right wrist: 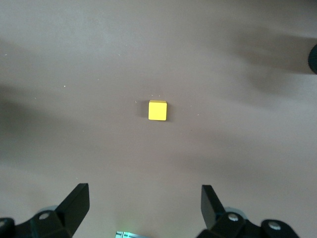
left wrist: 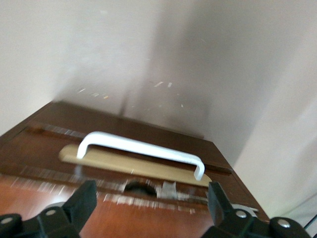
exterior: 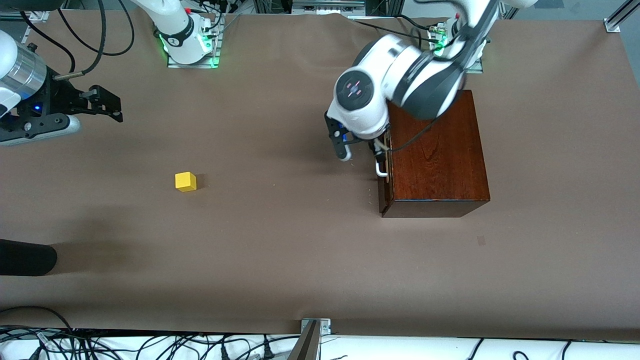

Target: Open drawer, take yellow block, close drawer

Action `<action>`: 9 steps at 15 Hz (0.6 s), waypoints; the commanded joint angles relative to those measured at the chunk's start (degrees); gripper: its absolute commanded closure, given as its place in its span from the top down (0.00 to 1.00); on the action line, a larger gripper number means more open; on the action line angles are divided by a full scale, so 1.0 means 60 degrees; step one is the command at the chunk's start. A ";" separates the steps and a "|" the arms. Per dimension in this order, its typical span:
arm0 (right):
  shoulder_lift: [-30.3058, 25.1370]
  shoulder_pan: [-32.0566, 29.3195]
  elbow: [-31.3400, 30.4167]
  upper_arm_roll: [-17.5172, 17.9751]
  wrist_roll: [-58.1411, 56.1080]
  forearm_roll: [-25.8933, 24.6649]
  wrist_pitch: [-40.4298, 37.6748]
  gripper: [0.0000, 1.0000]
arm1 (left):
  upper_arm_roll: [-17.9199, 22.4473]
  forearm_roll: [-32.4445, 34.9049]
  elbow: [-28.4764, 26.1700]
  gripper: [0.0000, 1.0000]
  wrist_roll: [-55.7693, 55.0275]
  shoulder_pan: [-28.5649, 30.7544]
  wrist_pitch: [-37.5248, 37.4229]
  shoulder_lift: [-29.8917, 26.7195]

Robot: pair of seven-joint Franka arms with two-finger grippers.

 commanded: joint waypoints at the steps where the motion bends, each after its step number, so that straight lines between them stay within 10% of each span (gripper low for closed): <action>1: 0.0082 -0.0124 0.0242 0.0027 0.0241 0.0151 -0.0153 1.00 | 0.0076 -0.0221 -0.0218 1.00 -0.1667 0.0799 -0.0438 -0.1045; 9: -0.0211 -0.0139 -0.0255 0.0027 0.0375 0.0225 0.0038 1.00 | 0.0250 -0.0264 0.1087 1.00 -0.2699 0.3613 -0.1847 -0.1750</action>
